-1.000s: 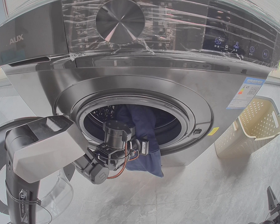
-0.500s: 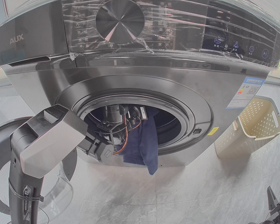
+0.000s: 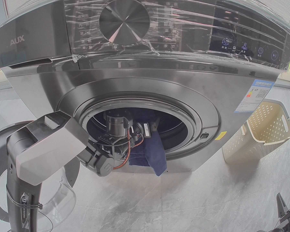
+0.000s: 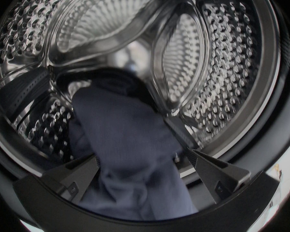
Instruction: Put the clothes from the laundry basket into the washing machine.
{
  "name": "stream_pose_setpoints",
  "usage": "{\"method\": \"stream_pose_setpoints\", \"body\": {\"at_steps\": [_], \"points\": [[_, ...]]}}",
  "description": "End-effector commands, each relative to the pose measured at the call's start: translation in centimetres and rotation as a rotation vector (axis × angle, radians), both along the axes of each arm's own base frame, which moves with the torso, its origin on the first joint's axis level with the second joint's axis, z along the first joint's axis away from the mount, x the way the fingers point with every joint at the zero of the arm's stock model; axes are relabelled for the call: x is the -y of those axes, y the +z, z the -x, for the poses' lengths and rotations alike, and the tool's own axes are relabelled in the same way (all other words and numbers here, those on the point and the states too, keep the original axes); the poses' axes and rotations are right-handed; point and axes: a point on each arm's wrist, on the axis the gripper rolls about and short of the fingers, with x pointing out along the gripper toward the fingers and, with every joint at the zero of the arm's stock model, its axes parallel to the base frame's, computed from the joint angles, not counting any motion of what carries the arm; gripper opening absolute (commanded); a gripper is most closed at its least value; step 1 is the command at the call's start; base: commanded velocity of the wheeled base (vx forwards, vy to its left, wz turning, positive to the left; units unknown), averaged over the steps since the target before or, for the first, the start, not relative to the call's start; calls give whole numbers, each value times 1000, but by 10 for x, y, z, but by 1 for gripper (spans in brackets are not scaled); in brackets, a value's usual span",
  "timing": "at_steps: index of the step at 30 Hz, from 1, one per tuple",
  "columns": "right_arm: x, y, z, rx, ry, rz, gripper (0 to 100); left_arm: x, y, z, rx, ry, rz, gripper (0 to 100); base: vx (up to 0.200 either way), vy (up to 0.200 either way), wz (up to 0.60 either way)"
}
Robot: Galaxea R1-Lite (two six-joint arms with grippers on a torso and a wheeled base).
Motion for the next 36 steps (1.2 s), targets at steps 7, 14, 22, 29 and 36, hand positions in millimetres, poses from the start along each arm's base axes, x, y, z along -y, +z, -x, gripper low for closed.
{"method": "stream_pose_setpoints", "body": {"at_steps": [7, 14, 22, 29, 36], "points": [[0, -5, 0, 2, 0, -1, 100, -4, -21, 50, -149, -114, -173, 100, 0, 0, 0], [0, -5, 0, -1, -1, -9, 100, -6, -38, 44, -179, -113, -189, 100, 0, 0, 0], [0, -5, 0, -1, -1, -4, 100, -2, -49, 39, -182, -118, -193, 0, 0, 0, 0], [0, -5, 0, 0, 0, -3, 100, 5, -31, 25, -94, -113, -113, 0, 0, 0, 0], [0, -5, 0, 0, 0, 0, 100, 7, 14, -5, 112, -61, 55, 0, 0, 0, 0]]}}
